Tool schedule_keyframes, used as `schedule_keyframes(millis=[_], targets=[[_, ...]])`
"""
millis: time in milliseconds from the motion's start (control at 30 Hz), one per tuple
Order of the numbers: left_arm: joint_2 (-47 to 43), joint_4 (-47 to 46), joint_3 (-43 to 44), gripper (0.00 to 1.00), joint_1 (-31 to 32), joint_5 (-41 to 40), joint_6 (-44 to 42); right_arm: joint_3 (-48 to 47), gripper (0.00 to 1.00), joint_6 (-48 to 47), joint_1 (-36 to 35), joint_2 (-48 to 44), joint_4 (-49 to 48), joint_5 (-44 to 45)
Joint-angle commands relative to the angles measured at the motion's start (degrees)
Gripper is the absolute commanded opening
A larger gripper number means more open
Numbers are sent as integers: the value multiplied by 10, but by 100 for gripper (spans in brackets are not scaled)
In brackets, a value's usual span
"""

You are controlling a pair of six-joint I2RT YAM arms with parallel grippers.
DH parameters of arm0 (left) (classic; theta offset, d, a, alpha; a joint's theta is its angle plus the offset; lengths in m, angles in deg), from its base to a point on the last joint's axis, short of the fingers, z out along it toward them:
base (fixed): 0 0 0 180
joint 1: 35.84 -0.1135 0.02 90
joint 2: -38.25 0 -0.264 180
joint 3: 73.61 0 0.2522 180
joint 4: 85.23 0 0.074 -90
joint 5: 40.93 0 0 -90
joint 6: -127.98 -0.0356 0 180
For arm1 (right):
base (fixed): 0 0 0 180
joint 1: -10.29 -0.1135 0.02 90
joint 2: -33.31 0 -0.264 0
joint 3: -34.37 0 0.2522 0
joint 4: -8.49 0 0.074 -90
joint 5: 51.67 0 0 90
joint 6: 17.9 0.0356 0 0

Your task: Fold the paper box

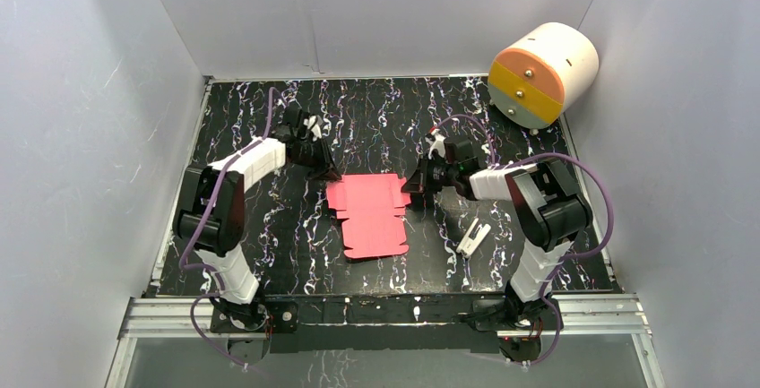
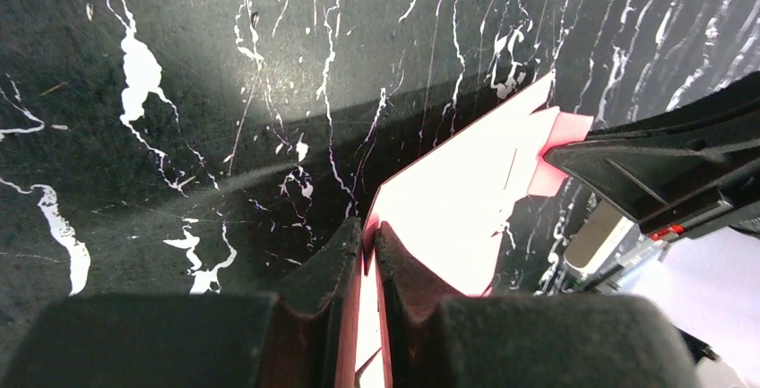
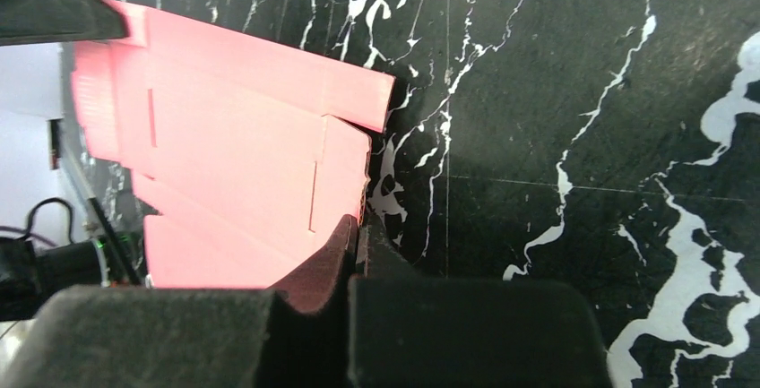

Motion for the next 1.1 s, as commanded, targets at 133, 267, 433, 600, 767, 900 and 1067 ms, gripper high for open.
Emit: schedule_keyframes(millis=[133, 267, 433, 600, 767, 900, 1067], targets=[[20, 112, 81, 10, 52, -149, -48, -51, 1, -56, -39, -33, 85, 96], [36, 130, 94, 10, 60, -171, -56, -62, 2, -61, -56, -38, 100, 122], [39, 137, 105, 9, 72, -185, -58, -72, 2, -62, -72, -39, 112, 147], [57, 150, 127, 9, 98, -209, -58, -84, 4, -59, -87, -36, 127, 177], [76, 165, 153, 9, 123, -242, -60, -89, 7, -53, -100, -37, 132, 200], [95, 186, 174, 8, 134, -277, -64, -92, 10, -48, -106, -39, 132, 206], [102, 192, 178, 7, 142, -298, -64, -90, 13, -46, -109, -44, 133, 216]])
